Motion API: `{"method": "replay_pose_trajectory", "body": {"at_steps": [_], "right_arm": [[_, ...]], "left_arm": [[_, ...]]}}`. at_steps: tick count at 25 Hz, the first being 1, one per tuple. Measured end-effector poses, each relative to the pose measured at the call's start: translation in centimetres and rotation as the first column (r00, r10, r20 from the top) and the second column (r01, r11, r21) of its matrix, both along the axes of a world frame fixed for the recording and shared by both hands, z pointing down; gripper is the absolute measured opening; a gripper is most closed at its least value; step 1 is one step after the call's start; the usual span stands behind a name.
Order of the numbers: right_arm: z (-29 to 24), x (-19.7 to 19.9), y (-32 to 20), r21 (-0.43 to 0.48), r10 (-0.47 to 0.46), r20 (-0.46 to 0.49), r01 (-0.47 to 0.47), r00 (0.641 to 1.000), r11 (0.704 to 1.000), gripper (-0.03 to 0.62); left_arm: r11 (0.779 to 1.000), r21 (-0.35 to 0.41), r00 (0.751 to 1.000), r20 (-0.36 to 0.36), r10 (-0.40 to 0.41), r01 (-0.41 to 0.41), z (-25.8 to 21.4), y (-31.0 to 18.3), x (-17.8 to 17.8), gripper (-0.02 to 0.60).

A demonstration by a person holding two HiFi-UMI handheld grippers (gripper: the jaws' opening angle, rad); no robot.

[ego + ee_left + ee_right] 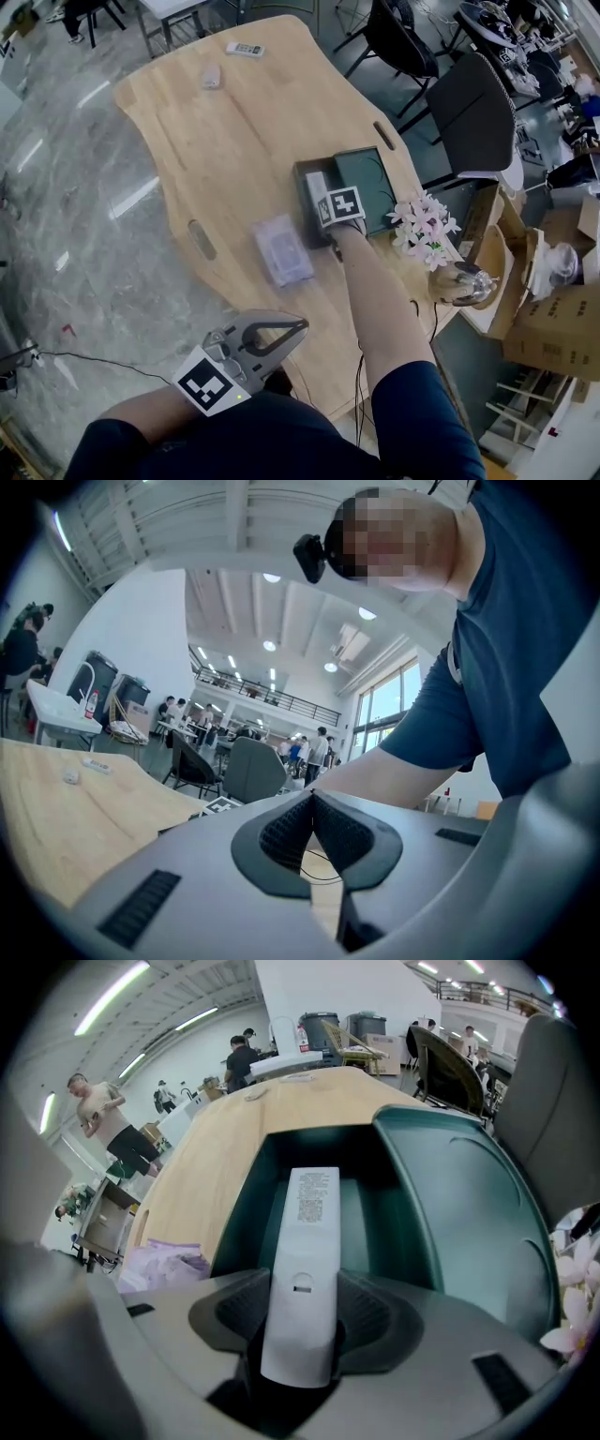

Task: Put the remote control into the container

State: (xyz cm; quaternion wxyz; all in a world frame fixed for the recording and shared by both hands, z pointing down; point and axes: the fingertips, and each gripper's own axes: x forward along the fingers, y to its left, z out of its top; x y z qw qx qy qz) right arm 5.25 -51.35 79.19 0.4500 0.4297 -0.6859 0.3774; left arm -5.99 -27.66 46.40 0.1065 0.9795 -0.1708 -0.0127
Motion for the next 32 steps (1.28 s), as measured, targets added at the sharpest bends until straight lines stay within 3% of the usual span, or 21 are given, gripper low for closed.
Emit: {"method": "replay_pose_trajectory", "body": {"at_steps": [8, 12, 16, 19, 23, 27, 32], "right_arm": [[0.4, -0.3, 0.1, -0.015, -0.003, -0.04, 0.002, 0.999, 1.0, 0.232], [-1.7, -0.5, 0.1, 0.103, 0.035, 0.004, -0.035, 0.999, 0.994, 0.25], [-6.6, -1.5, 2.2, 0.259, 0.052, 0.133, -0.086, 0.99, 0.962, 0.25], [-10.8, -2.1, 5.9, 0.347, 0.032, 0.215, -0.107, 0.976, 0.932, 0.25], [-14.8, -2.1, 13.0, 0.428, -0.027, 0.227, -0.075, 0.974, 0.901, 0.249], [-18.1, -0.7, 21.0, 0.49, -0.026, 0.241, -0.098, 0.97, 0.866, 0.249], [-22.6, 1.1, 29.5, 0.591, -0.036, 0.243, -0.119, 0.969, 0.798, 0.247]], "left_arm": [[1.0, -0.016, 1.0, 0.003, -0.012, 0.012, 0.9, 0.6, -0.7, 0.031], [0.999, -0.045, 1.0, 0.007, -0.001, 0.001, 0.7, 1.8, -0.7, 0.031], [0.996, -0.091, 1.0, 0.011, -0.001, 0.002, 0.4, 3.3, -0.7, 0.031], [0.994, -0.104, 1.0, 0.019, 0.02, -0.018, -0.2, 4.9, -0.4, 0.032], [0.994, -0.091, 0.998, 0.023, 0.057, -0.055, -1.1, 7.3, 1.1, 0.031], [0.993, -0.067, 0.995, 0.035, 0.096, -0.094, -2.1, 10.5, 3.3, 0.031], [0.992, 0.0, 0.992, 0.017, 0.126, -0.126, -3.5, 14.6, 6.1, 0.031]]}}
